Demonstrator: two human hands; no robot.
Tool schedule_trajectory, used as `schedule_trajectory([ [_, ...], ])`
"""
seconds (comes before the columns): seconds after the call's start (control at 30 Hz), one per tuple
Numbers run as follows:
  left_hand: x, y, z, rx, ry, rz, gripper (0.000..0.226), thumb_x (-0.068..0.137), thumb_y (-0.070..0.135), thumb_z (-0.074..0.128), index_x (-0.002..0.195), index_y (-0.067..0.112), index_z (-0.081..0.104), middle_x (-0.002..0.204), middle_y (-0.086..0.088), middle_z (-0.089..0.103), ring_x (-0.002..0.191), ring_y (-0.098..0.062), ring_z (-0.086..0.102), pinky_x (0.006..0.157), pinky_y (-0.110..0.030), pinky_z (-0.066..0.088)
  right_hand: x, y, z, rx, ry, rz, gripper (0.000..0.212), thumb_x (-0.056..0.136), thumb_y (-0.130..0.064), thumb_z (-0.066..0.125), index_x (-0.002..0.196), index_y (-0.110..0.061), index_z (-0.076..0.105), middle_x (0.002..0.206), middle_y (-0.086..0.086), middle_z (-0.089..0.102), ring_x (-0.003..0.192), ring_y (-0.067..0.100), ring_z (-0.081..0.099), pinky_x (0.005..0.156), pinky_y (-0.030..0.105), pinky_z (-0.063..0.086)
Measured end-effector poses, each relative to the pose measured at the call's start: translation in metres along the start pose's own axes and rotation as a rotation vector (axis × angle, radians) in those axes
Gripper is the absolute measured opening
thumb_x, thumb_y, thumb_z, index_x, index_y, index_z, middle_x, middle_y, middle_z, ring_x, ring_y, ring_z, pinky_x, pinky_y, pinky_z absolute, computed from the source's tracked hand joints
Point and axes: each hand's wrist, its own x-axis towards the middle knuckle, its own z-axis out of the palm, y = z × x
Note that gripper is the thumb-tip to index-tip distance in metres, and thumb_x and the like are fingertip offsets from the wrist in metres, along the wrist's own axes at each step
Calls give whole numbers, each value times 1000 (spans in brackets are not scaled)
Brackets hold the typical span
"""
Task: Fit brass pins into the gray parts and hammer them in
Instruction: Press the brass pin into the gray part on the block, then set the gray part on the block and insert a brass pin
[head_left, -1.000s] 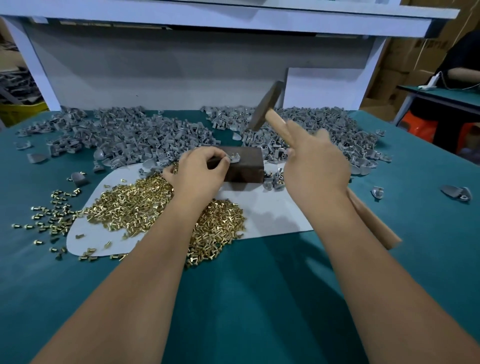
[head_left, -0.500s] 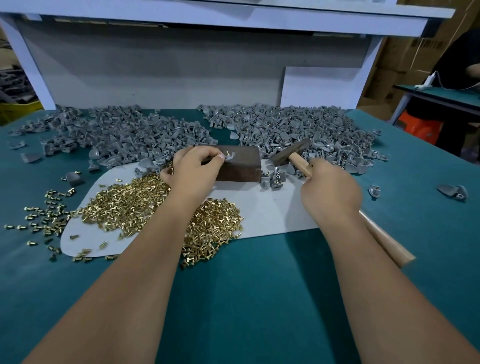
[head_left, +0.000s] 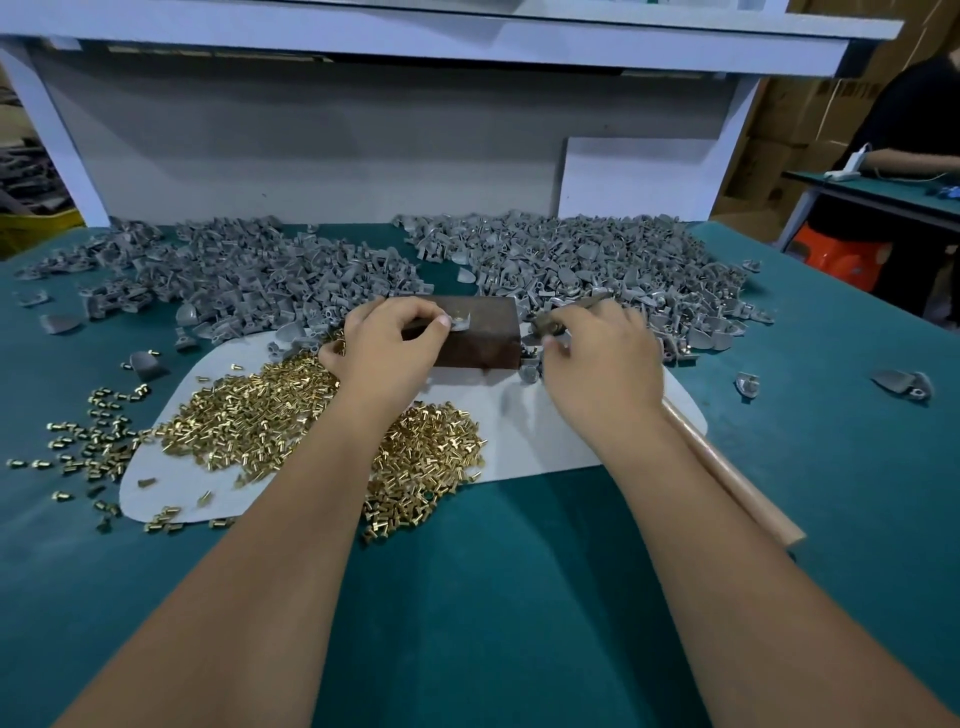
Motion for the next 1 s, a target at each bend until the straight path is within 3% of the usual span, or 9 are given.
schedule_trajectory([
  [0.07,0,0,1,37,18,33,19,92,41,62,74,48,59,90,38,44,129,-11,32,109,-50,16,10,-14,4,213,-56,-30,25,94,-29,50,115,-23,64,99,-1,56,92,16,43,78,32,37],
  [0.17,1,0,2,83,18,61,17,91,42,62,76,48,58,92,34,49,125,-12,33,105,-47,20,26,-36,11,423,-115,-23,20,96,-29,48,97,-21,67,93,-2,63,89,17,56,76,32,46],
  [0.23,3,-1,2,118,16,75,15,92,42,63,79,47,58,101,29,53,127,-15,33,105,-48,19,37,-49,18,375,-136,-17,27,97,-35,44,87,-17,61,84,2,63,82,22,58,69,34,45],
  [0.37,6,-3,3,154,18,86,10,93,44,60,91,39,68,111,22,61,127,-18,36,104,-52,21,46,-65,34,138,-151,-17,37,98,-45,38,97,-12,53,86,8,64,83,30,59,65,35,41],
  [0.5,6,-3,4,120,27,87,13,91,39,63,80,46,62,109,26,56,128,-15,32,98,-44,18,46,-65,44,-10,-45,-62,34,98,-36,35,99,-12,58,88,9,67,88,32,62,61,32,38],
  [0.67,6,-4,3,117,22,83,18,90,40,64,76,48,59,105,28,52,126,-16,33,103,-48,19,43,-61,44,-134,2,-92,42,100,-38,33,78,-17,62,66,3,48,70,27,55,57,31,36],
  [0.73,6,-5,4,128,20,89,16,90,40,64,78,48,59,106,28,52,126,-16,33,104,-50,18,42,-61,45,-164,11,-138,42,102,-35,32,79,-17,63,69,3,56,69,26,51,57,31,32],
  [0.8,6,-5,5,139,24,91,19,91,40,64,75,49,58,106,28,52,126,-15,32,103,-49,18,42,-62,46,-172,7,-155,40,103,-31,33,85,-16,65,80,5,66,78,28,59,59,32,32],
  [1.0,7,-4,5,142,33,95,24,89,43,66,69,50,55,102,29,51,125,-13,31,96,-43,15,42,-59,50,-150,-2,-161,39,103,-32,32,100,-11,65,94,8,69,92,30,61,63,34,33],
])
